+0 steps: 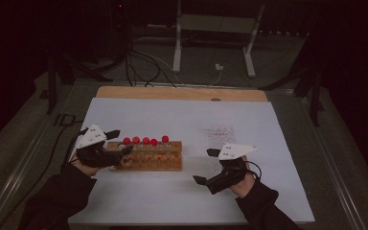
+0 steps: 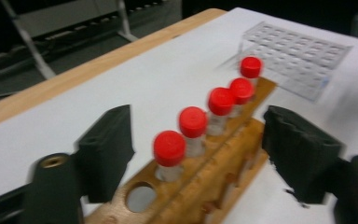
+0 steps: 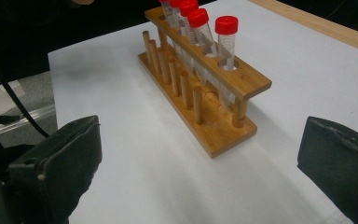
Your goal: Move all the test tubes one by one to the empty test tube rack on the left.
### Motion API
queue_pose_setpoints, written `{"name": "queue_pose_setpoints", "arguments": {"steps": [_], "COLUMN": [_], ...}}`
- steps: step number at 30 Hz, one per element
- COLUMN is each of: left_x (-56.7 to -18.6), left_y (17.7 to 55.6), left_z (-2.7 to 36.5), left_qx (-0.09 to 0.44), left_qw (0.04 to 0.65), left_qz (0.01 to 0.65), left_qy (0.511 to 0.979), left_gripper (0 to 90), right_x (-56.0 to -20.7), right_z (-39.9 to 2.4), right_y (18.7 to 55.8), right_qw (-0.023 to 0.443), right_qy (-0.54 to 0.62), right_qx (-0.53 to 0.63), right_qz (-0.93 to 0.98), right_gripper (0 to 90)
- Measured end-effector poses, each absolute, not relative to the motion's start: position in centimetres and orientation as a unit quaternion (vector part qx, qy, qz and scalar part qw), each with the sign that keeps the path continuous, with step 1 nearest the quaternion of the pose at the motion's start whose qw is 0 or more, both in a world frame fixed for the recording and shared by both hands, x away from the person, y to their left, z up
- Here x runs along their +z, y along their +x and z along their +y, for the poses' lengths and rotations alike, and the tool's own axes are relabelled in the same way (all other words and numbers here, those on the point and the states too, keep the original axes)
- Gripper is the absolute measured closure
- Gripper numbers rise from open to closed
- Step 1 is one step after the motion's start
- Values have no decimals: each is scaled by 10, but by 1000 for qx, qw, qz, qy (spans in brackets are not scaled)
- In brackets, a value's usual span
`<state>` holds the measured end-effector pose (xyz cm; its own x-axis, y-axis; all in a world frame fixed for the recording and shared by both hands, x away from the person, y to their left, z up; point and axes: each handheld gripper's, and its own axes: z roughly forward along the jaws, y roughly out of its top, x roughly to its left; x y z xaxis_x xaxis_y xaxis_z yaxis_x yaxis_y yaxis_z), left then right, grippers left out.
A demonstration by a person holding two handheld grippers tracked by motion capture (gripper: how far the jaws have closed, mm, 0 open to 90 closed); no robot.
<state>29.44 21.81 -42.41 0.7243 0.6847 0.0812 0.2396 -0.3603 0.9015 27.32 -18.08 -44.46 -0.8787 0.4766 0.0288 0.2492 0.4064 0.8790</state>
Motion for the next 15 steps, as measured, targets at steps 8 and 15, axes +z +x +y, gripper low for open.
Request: {"name": "queue_pose_setpoints", "arguments": {"steps": [8, 15], "left_x": [-423, -433], "left_y": [275, 260], "left_z": [215, 208], "left_qx": [190, 158], "left_qw": [493, 508], "left_qz": [275, 252], "left_qy": [803, 808], "left_gripper": [23, 3], "right_x": [-445, -445], "right_z": [-180, -180], "right_y": [273, 271], "right_qw": [115, 117], "right_qy": [217, 215], "right_qx": [499, 500], "right_qz": [831, 830], "right_gripper": [0, 0]}}
